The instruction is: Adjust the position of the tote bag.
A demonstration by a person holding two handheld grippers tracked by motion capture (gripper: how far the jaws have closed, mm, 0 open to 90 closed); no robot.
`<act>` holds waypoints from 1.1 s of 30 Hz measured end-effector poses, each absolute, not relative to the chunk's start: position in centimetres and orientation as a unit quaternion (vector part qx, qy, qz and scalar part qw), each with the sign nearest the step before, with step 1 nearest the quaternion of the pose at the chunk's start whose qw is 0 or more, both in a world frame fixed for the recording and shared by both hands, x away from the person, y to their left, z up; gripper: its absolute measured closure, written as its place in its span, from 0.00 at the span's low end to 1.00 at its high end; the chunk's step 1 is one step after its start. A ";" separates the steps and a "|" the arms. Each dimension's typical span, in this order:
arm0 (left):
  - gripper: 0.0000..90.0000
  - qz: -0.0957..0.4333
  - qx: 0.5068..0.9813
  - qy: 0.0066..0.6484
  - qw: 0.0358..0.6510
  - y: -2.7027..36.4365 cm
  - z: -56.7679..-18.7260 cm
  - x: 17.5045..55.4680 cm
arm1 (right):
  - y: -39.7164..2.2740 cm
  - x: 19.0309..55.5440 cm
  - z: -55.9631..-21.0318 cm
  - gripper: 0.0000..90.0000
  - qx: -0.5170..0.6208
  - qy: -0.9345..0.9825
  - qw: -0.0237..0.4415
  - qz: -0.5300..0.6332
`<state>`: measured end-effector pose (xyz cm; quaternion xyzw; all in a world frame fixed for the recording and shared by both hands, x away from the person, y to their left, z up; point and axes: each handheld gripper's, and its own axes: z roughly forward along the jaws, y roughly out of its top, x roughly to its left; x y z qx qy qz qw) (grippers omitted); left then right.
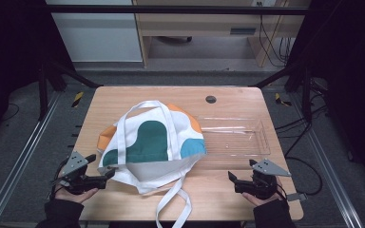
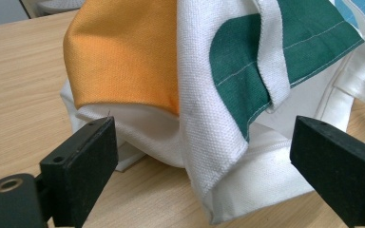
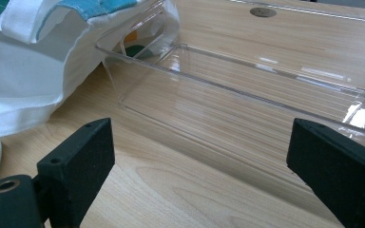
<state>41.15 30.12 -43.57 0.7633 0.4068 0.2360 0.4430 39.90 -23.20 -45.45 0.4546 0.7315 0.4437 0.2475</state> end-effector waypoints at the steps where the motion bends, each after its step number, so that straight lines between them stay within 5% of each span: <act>1: 0.10 0.236 0.763 0.407 0.443 30.1 -43.6 41.2 | -23.2 39.9 -45.4 0.10 0.455 0.732 0.248 0.444; 7: 0.13 0.233 0.765 0.405 0.444 30.0 -43.6 41.2 | -23.0 39.8 -45.4 0.12 0.454 0.735 0.245 0.440; 33: 0.58 0.221 0.776 0.400 0.435 29.7 -43.6 41.3 | -21.4 39.7 -45.0 0.30 0.432 0.750 0.230 0.444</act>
